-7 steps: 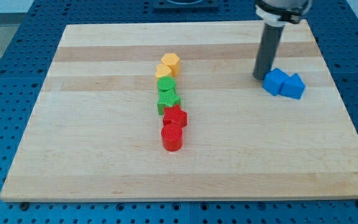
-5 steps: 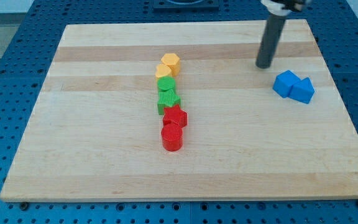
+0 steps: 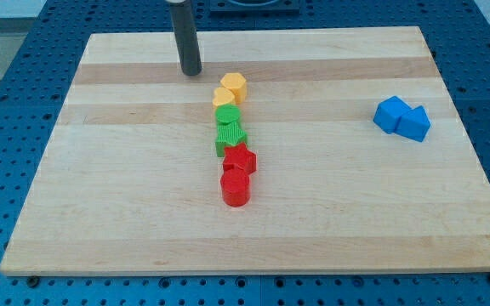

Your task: Push yellow hexagon towards blue blocks

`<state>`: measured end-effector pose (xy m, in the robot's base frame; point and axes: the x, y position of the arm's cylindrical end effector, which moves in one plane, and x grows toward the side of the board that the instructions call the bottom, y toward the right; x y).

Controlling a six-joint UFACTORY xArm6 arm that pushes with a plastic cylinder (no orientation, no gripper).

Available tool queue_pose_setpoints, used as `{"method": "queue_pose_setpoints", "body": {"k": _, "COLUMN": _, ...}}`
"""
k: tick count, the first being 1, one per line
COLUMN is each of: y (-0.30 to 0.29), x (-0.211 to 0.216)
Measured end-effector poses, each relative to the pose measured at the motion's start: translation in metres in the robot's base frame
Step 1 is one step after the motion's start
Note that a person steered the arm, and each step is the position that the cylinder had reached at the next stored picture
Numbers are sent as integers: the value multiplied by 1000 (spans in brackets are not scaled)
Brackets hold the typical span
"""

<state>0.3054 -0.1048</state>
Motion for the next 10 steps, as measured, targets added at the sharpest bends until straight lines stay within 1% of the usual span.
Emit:
{"method": "queue_pose_setpoints", "body": {"k": 1, "y": 22, "x": 37}}
{"method": "queue_pose_setpoints", "body": {"k": 2, "y": 53, "x": 43}}
{"method": "queue_pose_setpoints", "body": {"k": 5, "y": 139, "x": 29}}
{"method": "queue_pose_setpoints", "body": {"k": 6, "y": 158, "x": 15}}
{"method": "queue_pose_setpoints", "body": {"k": 7, "y": 161, "x": -20}}
{"method": "queue_pose_setpoints", "body": {"k": 8, "y": 175, "x": -13}}
{"method": "queue_pose_setpoints", "body": {"k": 9, "y": 183, "x": 12}}
{"method": "queue_pose_setpoints", "body": {"k": 10, "y": 192, "x": 21}}
